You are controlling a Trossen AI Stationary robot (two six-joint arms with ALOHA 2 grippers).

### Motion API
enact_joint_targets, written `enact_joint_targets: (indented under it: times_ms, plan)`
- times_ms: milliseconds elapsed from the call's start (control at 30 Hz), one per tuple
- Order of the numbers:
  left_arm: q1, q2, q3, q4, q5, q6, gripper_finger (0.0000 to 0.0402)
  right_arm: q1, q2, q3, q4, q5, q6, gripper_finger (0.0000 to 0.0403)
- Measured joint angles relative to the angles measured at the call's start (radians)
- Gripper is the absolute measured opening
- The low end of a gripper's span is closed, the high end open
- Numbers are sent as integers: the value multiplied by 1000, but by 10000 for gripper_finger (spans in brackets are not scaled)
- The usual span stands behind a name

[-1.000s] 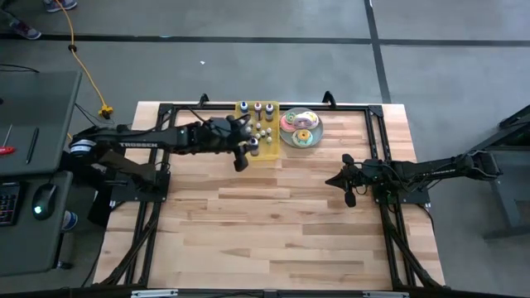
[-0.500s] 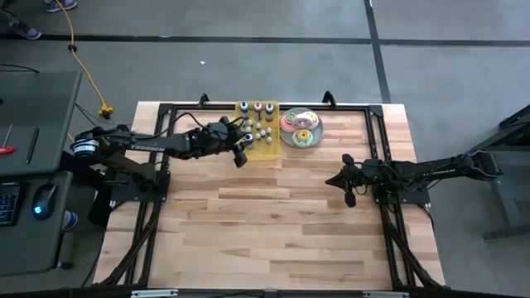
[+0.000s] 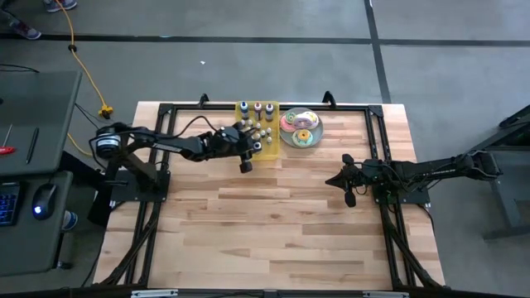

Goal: Pick & Place food coloring
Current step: Put the big black food coloring bottle into the bin

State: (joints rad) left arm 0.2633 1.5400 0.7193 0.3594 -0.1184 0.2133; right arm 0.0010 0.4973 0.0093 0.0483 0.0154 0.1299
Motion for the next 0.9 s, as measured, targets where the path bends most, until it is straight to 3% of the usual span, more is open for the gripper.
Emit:
enact_joint_targets:
  times_ms: [467,733,900]
  plan:
    - [61,49,0,25,110,-61,107,0,0,0,0,0,0,0]
    - [114,49,0,25,209,-120,137,0,0,0,0,0,0,0]
    - [126,49,0,-1,211,-142,144,0,0,0,0,0,0,0]
